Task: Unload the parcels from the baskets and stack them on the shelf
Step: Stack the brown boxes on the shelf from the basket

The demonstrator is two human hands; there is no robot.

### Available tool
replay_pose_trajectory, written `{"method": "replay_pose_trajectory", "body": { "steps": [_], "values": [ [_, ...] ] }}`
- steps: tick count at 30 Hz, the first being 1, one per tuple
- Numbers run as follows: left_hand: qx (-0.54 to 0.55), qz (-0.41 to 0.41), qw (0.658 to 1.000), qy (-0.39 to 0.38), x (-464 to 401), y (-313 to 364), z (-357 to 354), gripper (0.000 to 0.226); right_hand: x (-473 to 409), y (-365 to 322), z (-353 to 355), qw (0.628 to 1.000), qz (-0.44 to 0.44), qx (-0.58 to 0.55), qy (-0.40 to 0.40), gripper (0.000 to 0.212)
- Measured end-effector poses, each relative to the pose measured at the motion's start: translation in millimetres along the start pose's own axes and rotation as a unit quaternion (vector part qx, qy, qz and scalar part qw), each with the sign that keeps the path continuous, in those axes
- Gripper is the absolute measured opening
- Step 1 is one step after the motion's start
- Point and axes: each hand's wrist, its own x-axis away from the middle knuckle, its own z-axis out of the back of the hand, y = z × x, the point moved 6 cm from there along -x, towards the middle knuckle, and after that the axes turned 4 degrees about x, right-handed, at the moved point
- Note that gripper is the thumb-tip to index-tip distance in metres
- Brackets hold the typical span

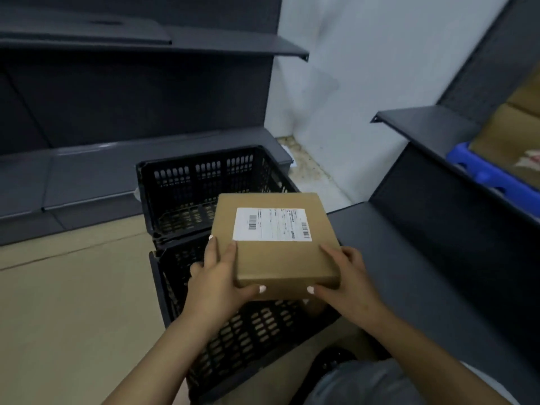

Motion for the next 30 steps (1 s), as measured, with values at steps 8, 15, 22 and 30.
{"method": "replay_pose_trajectory", "body": {
  "steps": [8, 15, 22, 30],
  "values": [
    [0.066, -0.174, 0.978, 0.092, 19, 96, 82, 0.103, 59, -46, 121, 0.972, 0.041, -0.004, 0.233, 0.082],
    [0.105, -0.35, 0.916, 0.164, 43, 220, 137, 0.094, 131, -59, 235, 0.918, 0.04, 0.012, 0.394, 0.074],
    [0.147, -0.483, 0.85, 0.151, 74, 330, 141, 0.08, 211, -33, 312, 0.857, -0.003, 0.046, 0.513, 0.072],
    [0.2, -0.599, 0.77, 0.09, 128, 434, 79, 0.065, 303, 32, 368, 0.825, -0.061, 0.061, 0.558, 0.075]
  ]
}}
